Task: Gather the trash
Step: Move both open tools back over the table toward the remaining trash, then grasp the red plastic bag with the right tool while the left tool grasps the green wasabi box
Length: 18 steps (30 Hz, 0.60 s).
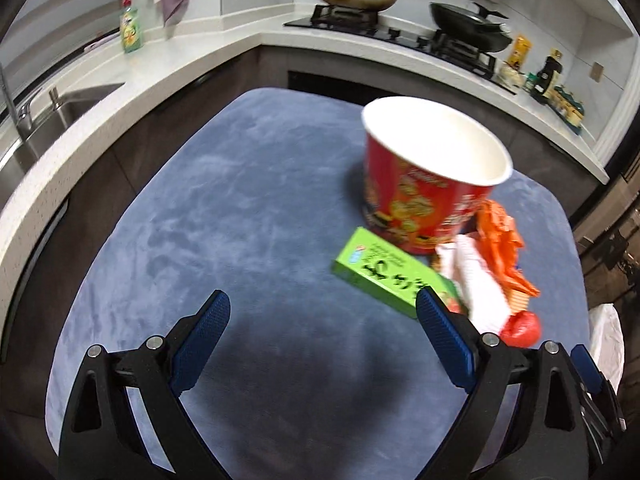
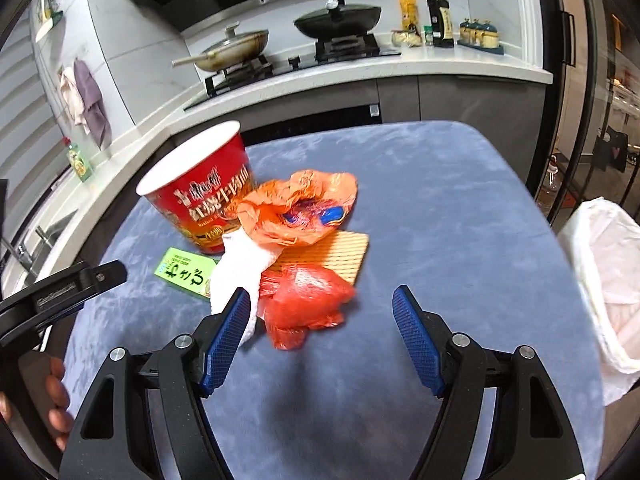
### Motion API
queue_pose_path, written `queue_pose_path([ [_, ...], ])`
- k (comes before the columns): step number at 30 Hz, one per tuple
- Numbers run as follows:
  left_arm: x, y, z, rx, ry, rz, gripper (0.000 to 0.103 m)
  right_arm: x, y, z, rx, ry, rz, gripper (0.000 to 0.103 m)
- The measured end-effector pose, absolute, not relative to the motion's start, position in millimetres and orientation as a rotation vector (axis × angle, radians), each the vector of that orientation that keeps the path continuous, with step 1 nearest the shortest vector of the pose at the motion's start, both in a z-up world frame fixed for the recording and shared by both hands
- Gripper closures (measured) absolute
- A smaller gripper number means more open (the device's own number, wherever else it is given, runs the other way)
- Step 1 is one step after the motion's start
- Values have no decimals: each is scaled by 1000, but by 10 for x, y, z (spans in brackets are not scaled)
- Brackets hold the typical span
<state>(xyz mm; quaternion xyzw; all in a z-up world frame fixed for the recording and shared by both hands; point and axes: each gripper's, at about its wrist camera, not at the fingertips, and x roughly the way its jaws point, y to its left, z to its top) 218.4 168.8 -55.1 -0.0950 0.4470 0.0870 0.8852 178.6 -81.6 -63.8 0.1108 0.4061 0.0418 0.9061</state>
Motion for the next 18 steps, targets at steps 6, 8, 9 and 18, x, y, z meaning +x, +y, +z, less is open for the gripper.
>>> queue_pose_path([
  [6,2260,1708,-658,-234,948,190,13,2005,-755,-843,253,874,56,32],
  [8,2304,1692,-686,-241,951,186,13,2055,-742,-902,257,886,49,32],
  [9,2324,1678,-698,-243,952,186,13,2075,-733,-928,255,890,49,32],
  [18,2559,1488,-853,-282,993,159,11,2120,-678,-1034,249,911,79,56],
])
